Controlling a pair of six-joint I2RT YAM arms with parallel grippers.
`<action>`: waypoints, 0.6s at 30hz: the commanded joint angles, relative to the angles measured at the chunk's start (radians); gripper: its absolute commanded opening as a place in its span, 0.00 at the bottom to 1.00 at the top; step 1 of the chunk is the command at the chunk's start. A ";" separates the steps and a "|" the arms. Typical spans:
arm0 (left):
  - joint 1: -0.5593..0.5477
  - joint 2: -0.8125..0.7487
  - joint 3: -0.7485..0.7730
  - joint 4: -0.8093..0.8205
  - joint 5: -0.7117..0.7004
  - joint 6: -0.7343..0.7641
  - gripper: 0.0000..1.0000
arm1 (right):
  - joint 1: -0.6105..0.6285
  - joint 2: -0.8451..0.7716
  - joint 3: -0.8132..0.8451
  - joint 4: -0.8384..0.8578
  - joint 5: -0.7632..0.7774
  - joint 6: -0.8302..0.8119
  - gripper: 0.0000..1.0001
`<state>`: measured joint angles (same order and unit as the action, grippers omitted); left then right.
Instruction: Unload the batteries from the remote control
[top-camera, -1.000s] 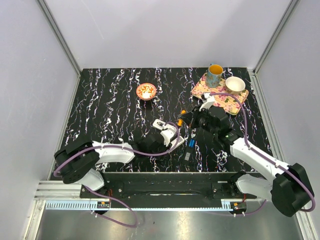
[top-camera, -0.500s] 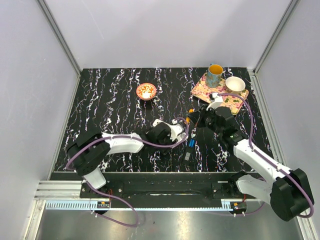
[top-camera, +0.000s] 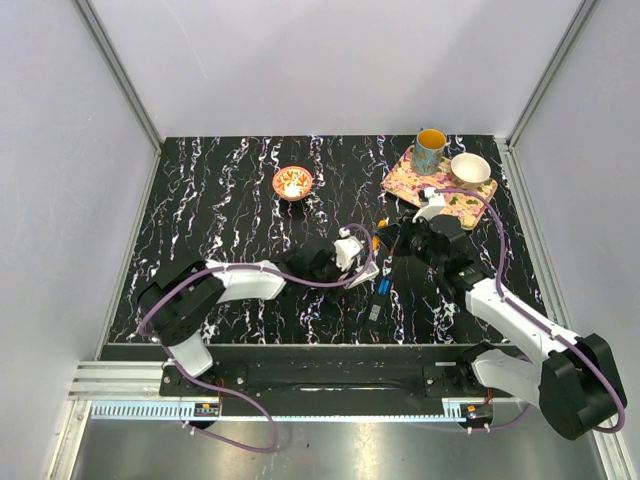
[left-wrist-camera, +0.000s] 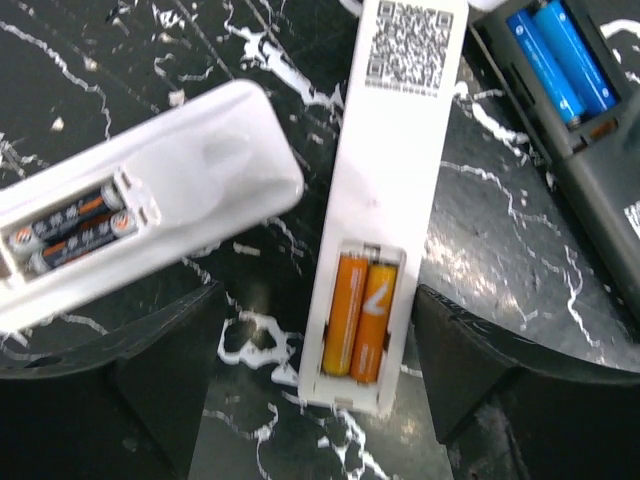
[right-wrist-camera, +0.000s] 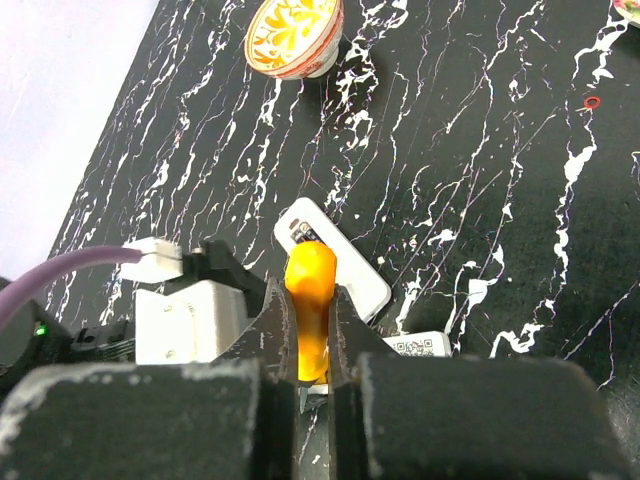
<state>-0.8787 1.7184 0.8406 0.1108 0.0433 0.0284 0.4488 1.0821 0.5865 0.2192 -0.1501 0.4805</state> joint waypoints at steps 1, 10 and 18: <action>0.003 -0.152 -0.069 0.089 -0.034 -0.025 0.80 | -0.007 0.016 0.024 0.068 0.004 -0.002 0.00; 0.060 -0.261 -0.262 0.193 0.047 -0.097 0.81 | -0.006 0.120 -0.028 0.255 -0.028 0.072 0.00; 0.078 -0.184 -0.370 0.427 0.096 -0.140 0.79 | 0.042 0.182 -0.020 0.300 0.211 0.118 0.00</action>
<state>-0.8013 1.5009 0.4896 0.3748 0.0853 -0.0822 0.4576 1.2610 0.5598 0.4072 -0.0883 0.5816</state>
